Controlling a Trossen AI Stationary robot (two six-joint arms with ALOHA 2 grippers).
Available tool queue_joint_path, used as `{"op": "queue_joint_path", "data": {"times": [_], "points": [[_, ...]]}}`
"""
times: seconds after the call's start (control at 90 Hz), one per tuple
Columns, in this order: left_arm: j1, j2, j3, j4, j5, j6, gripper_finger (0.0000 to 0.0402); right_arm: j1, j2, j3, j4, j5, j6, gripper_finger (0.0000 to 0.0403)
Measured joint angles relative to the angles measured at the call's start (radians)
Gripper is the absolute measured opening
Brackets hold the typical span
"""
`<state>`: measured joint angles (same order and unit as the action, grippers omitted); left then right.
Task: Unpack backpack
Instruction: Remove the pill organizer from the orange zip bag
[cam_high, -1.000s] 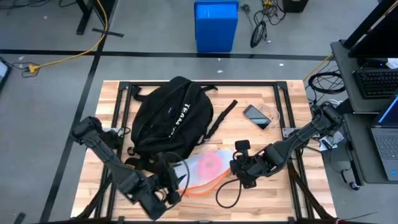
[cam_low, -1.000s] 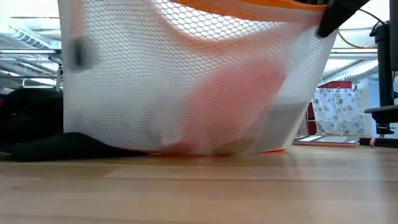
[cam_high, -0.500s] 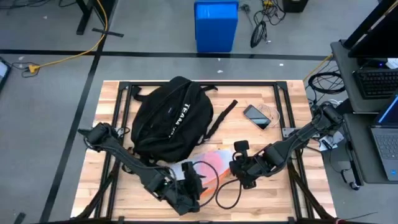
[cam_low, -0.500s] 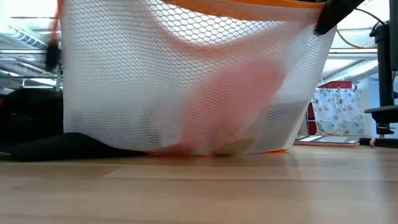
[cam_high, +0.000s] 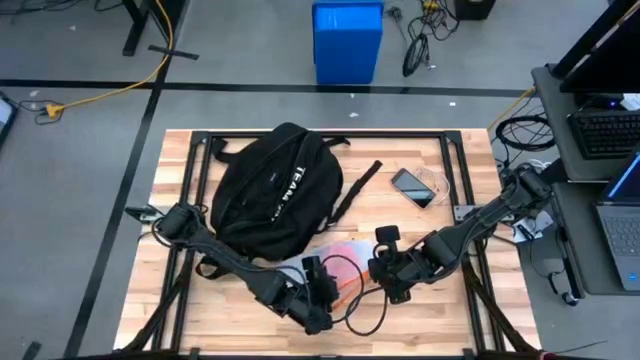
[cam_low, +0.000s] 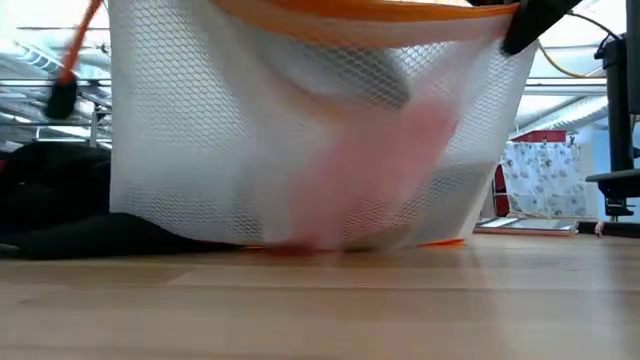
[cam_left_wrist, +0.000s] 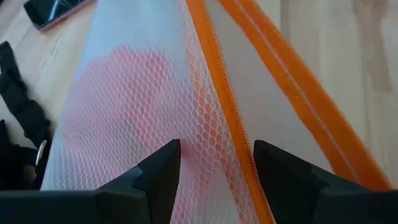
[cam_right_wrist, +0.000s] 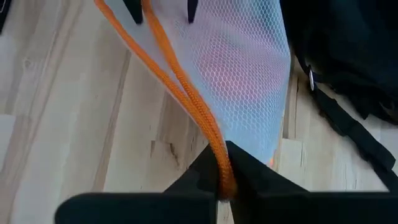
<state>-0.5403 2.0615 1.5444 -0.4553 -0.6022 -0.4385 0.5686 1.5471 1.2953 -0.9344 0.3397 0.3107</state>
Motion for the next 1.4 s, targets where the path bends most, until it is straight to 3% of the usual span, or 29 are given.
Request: {"op": "queue_joint_path", "data": {"times": [0.222,0.511,0.811,1.156,1.267,1.4], "points": [[0.034,0.002,0.0,-0.061,-0.043,-0.026,0.0173,0.0,0.0,0.0,0.003,0.0,0.0,0.0],[0.03,0.001,0.0,-0.082,-0.113,0.008,0.0012,0.0,0.0,0.0,0.001,0.0,0.006,0.0],[0.023,-0.091,0.029,-0.176,-0.21,0.03,0.0002,0.051,0.0,0.087,0.011,0.0,0.072,0.0],[0.026,-0.115,0.03,-0.185,-0.208,0.027,0.0,0.112,0.0,0.099,0.168,0.01,-0.014,0.0032],[0.037,-0.114,0.03,-0.184,-0.187,0.026,0.0,0.114,0.0,0.101,0.118,0.028,-0.001,0.0043],[0.037,-0.114,0.03,-0.181,-0.187,0.026,0.0,0.099,0.0,0.101,-0.061,0.078,0.099,0.0049]]}}
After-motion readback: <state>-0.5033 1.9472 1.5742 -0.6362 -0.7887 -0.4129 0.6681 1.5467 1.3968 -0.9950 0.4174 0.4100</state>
